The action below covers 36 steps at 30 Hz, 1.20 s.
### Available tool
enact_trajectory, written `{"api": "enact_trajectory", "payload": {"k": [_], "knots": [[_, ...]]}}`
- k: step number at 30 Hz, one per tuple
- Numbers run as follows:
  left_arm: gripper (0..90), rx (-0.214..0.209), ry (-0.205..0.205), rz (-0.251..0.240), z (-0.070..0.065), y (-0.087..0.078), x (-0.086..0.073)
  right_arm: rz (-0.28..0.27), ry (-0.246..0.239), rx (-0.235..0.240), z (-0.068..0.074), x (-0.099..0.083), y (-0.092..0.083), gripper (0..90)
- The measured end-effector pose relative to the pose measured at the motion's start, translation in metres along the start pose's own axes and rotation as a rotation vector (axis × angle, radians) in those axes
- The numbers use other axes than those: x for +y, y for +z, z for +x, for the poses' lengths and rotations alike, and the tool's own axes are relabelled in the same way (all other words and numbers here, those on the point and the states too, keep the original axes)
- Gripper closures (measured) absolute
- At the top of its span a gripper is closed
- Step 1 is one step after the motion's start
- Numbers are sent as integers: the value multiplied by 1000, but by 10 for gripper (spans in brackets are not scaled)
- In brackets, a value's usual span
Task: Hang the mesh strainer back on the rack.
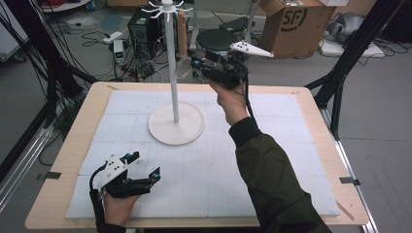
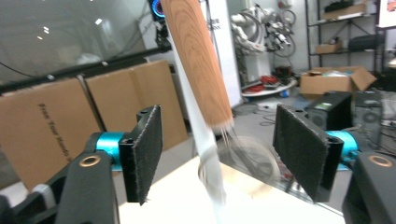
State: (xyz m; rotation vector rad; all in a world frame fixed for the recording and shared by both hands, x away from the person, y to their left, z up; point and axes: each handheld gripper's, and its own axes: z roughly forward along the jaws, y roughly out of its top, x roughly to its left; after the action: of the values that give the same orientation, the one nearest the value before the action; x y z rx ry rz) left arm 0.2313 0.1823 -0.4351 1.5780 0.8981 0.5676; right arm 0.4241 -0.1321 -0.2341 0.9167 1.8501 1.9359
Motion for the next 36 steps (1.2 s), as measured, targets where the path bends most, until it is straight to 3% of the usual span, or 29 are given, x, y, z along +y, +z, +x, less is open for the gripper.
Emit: {"api": "enact_trajectory", "payload": {"k": [5,9,22,29,36], "knots": [[72,5,4,4,-1,-1,0,1,-27,-28,-1,-4,-15,230],[72,2,10,6,-3,0,1,21,-45,-25,0,-10,-25,190],[72,-10,16,-7,-6,-2,3,47,-92,-32,10,-40,-63,170],[72,-17,11,-5,-6,-3,3,66,-99,-23,4,-53,-83,166],[72,-26,21,-1,-9,-1,2,101,-113,-65,-5,-72,-103,160]]}}
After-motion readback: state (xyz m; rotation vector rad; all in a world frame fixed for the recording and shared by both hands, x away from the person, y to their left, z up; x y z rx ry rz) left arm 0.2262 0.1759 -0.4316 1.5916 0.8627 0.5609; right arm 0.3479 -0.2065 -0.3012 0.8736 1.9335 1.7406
